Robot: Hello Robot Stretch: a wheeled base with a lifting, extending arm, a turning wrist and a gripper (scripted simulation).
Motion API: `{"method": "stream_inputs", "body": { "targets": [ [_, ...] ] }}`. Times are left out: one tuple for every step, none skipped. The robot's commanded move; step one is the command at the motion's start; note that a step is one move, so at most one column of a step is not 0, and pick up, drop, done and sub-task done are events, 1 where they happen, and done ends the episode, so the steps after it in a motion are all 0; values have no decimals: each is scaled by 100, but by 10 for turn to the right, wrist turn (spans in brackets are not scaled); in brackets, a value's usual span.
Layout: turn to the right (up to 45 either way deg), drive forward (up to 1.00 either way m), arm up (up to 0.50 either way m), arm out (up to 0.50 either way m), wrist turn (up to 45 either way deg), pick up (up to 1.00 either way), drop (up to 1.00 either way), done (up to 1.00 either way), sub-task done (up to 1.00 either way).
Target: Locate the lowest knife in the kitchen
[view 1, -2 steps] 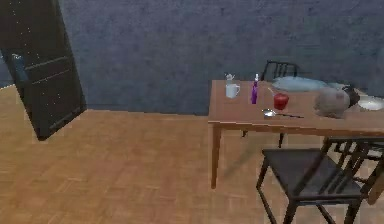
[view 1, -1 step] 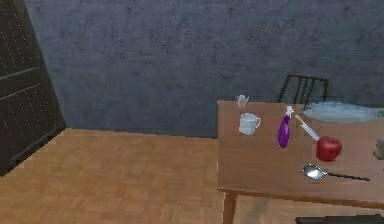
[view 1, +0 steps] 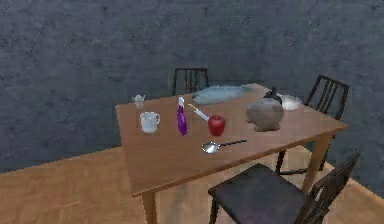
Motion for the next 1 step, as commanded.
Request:
{"method": "stream_inputs", "body": {
  "targets": [
    [0,100,0,0,0,0,0,0,0]
  ]
}}
